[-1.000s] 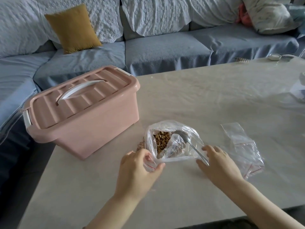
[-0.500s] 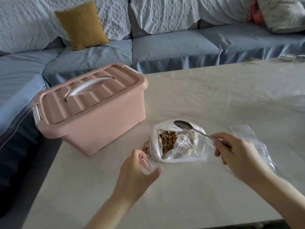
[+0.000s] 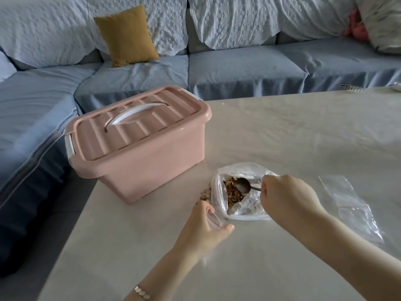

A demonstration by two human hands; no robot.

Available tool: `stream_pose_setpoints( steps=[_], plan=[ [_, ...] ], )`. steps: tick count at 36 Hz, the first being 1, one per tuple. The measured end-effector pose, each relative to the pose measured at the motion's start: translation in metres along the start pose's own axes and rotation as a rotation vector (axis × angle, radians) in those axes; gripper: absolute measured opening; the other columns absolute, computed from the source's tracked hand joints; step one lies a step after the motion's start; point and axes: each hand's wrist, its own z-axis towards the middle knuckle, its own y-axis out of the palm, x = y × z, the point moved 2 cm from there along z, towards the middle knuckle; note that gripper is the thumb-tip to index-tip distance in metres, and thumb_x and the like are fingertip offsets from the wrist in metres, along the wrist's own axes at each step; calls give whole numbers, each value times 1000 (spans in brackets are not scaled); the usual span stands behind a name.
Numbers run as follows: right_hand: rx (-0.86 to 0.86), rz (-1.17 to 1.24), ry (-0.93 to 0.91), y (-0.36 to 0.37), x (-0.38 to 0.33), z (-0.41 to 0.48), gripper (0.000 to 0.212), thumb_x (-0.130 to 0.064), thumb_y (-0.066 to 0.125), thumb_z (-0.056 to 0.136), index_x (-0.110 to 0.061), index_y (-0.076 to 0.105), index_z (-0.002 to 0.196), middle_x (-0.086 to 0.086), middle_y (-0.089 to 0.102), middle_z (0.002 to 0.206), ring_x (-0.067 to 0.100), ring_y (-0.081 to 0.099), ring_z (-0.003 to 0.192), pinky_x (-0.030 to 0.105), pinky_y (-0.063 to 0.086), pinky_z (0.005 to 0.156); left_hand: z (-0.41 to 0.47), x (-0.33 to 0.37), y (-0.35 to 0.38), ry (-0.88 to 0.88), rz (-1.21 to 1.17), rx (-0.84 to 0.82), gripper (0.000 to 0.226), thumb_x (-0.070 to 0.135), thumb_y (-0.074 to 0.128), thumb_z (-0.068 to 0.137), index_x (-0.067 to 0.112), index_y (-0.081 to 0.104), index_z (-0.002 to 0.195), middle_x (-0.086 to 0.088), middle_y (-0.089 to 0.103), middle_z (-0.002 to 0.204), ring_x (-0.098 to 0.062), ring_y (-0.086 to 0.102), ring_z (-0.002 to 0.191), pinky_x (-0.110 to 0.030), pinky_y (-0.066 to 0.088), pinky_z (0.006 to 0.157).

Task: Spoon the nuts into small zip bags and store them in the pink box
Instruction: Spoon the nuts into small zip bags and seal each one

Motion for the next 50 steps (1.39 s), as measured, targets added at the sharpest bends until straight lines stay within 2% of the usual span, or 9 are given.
stream_pose_setpoints(
  steps=[4,7,10,13,17,25,35,42,50],
  plan=[
    [-18,209,9,23,1,18,18,-10,44,84,-6,57,73,9,60,71,24,46,61,26,31,46,4,4,2,17,4,-26,37,45,71,74,32,40,88,14,52,90,5,51,80,-8,37,64],
    [-38,313,5,36,6,24,19,-12,47,80,-5,64,77,14,65,76,18,39,56,28,35,51,6,6,-1,20,-12,-38,36,42,71,74,34,39,86,17,53,91,9,51,82,-6,37,62],
    [-63,416,7,42,9,24,21,-14,49,82,-2,65,74,15,64,71,15,37,52,26,34,50,6,7,-4,44,-28,-40,35,38,71,75,35,39,87,19,52,92,12,50,81,-3,37,62],
    [-161,612,77,48,15,22,26,-15,55,84,-4,66,63,0,53,43,10,37,37,18,34,44,5,7,-5,54,-54,-52,34,39,70,73,36,40,88,19,53,96,11,51,87,-5,40,67],
    [-193,946,237,54,25,18,26,-13,60,85,3,67,66,8,55,46,13,40,35,17,35,42,3,3,-9,34,-36,-74,38,47,69,72,39,41,97,21,53,103,8,50,94,-13,44,75],
    [-103,1474,480,64,50,0,23,-17,56,91,0,67,81,6,61,50,12,53,37,15,40,37,-6,9,-34,223,-44,273,33,34,77,68,24,53,88,15,64,90,7,54,90,0,35,71],
    [26,1673,457,31,75,-4,25,-18,47,95,-3,62,82,7,64,50,13,62,42,14,44,38,9,74,-44,378,-51,333,36,34,79,68,18,50,84,14,62,76,5,56,81,-4,37,68],
    [131,1628,370,-7,86,3,28,-21,47,96,-4,61,80,7,64,49,12,60,40,14,43,37,49,66,-6,177,54,129,43,45,74,69,21,47,92,8,65,84,-12,61,82,-29,48,78],
    [82,1522,329,-27,82,12,29,-19,48,95,-3,62,76,4,59,45,11,53,34,13,39,35,53,55,6,228,94,152,47,44,76,69,25,38,89,9,64,79,-12,62,81,-26,47,77]
  ],
)
